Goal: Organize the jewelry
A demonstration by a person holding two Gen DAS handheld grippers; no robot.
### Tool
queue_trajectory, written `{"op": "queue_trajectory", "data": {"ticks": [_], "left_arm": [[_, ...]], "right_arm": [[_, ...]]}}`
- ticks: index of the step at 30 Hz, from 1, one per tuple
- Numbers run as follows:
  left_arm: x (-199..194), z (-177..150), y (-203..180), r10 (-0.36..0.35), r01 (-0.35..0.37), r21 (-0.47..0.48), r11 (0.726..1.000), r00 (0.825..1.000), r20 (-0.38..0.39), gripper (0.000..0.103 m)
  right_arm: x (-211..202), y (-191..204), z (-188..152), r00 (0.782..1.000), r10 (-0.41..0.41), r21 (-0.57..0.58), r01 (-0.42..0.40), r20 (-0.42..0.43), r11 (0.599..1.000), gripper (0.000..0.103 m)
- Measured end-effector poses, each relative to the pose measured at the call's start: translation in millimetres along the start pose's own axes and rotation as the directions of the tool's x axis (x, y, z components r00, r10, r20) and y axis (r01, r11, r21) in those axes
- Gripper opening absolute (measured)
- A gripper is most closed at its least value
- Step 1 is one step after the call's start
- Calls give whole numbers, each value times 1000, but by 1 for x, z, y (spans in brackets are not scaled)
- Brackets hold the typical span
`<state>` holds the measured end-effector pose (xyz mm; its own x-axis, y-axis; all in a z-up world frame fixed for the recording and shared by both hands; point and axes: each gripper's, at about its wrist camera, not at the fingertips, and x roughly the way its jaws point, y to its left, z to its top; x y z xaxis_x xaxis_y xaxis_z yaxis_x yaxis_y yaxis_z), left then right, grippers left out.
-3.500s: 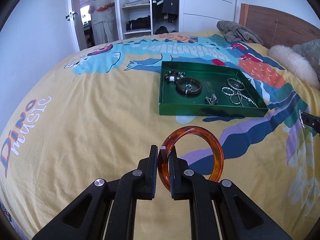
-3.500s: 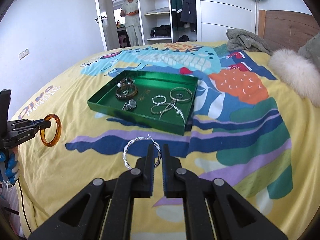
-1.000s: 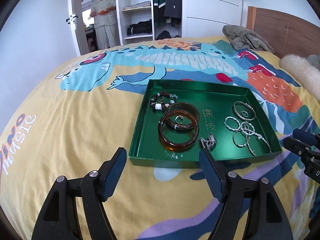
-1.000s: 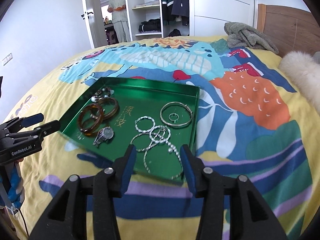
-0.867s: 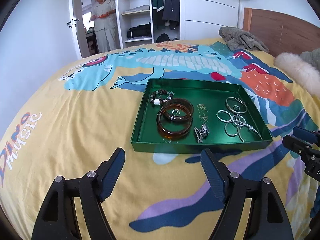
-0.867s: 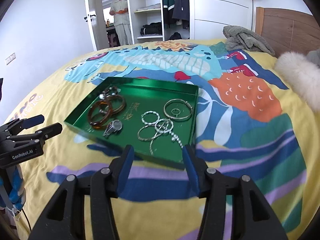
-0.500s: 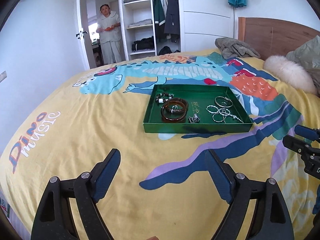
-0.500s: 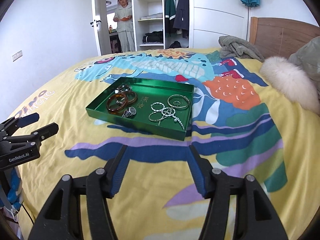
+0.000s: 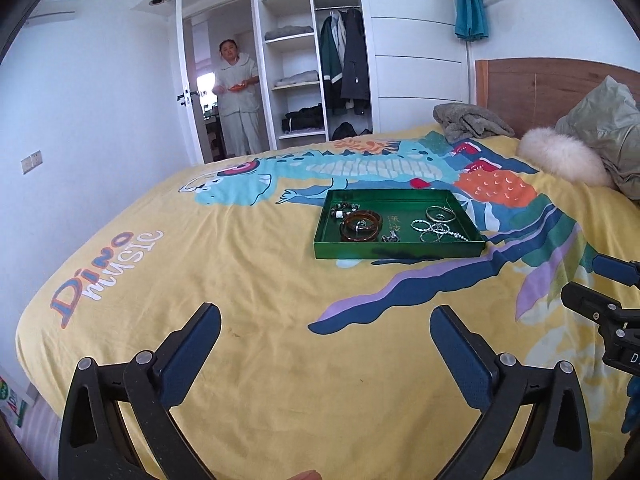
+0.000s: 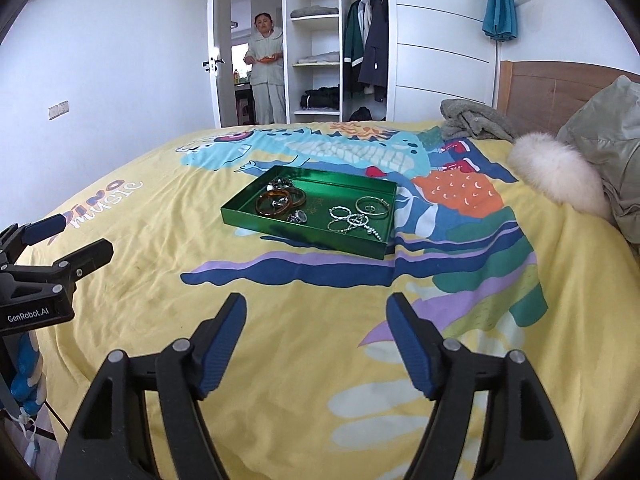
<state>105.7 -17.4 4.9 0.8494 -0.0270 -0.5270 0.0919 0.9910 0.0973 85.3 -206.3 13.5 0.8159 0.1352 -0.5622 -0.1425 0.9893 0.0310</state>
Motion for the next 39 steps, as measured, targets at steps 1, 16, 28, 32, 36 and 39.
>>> {"op": "queue_trajectory", "data": {"ticks": [1,16,28,32,36,39], "left_arm": [[-5,-2,1,0,0,-2,1000,1000,4,103],[-62,-30,0,2,-2,5,1000,999,52,103],[-77,-47,-2,9,-9,9,1000,999,44,103],[-77,-52,-2,8,-8,12,1000,999,38,103],[-75,-55,-5,0,-1,19,1000,1000,32,103],[-74,-56,-7,-3,3,23,1000,1000,27,103]], "right_arm": [[-4,1,-1,1000,-1,2,1,10,1000,72],[-62,19,-26,996,-18,3,18,92,1000,75],[-75,28,-44,995,-27,-3,27,95,1000,75],[-76,29,-46,995,-27,-4,28,93,1000,75],[-80,29,-54,995,-31,0,31,91,1000,75],[-81,28,-58,995,-34,1,34,89,999,75]]}}
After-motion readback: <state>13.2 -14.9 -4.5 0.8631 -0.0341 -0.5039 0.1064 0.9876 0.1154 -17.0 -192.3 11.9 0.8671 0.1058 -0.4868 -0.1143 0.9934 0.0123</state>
